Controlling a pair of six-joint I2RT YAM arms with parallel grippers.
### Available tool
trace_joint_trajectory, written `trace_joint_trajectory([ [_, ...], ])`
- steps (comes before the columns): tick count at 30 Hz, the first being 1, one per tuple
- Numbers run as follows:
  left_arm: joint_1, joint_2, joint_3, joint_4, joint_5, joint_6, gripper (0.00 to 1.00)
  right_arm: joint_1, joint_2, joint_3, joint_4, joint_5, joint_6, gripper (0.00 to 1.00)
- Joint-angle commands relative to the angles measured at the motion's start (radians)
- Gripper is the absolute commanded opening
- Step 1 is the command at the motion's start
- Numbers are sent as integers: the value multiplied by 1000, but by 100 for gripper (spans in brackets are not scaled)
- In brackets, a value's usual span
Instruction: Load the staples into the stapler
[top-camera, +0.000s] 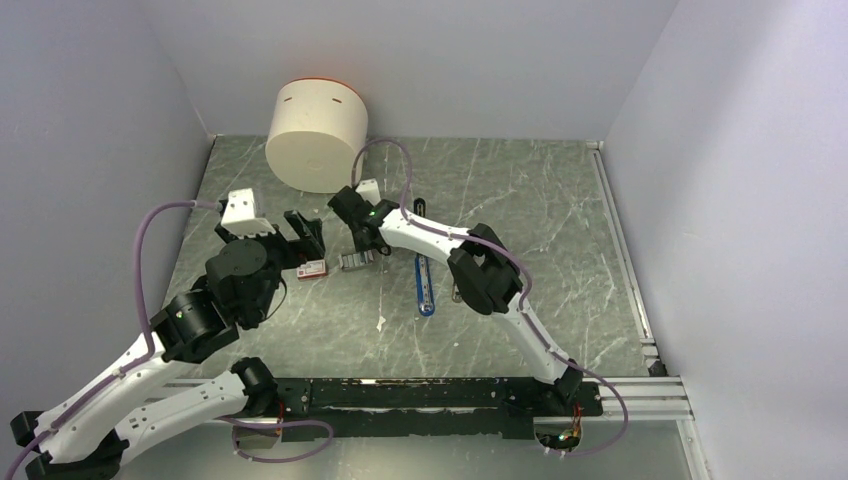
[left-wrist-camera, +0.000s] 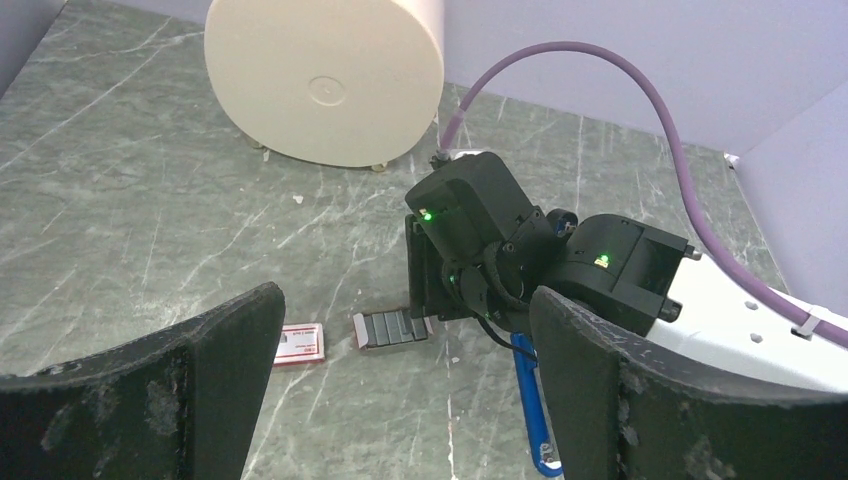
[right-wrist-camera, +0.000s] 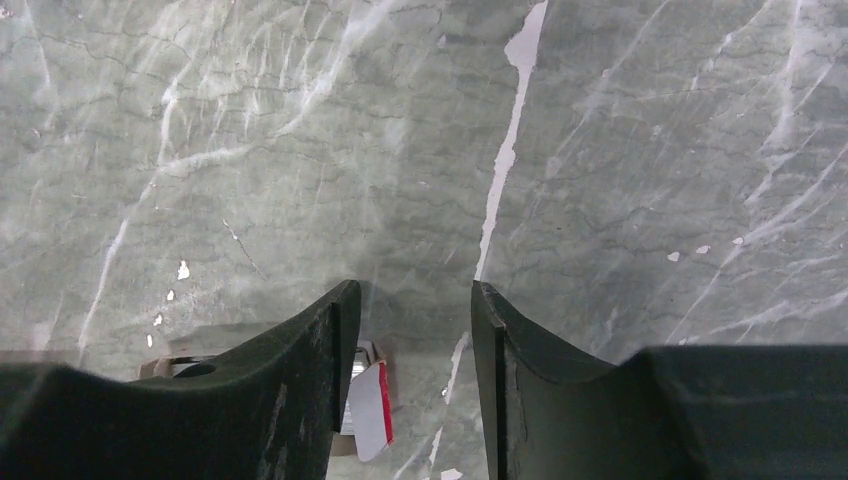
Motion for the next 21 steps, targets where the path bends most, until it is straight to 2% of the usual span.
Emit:
trace_joint_trajectory([
  [1, 7, 5, 1, 5, 9, -4, 97, -3, -11, -16, -29, -16, -7, 48],
  [18, 7, 17, -16, 20, 17, -6, 97, 16, -178, -244, 39, -259, -133, 43],
  [21, 7, 17, -18, 17, 16, -5, 97, 24, -192, -254, 37, -214, -122, 43],
])
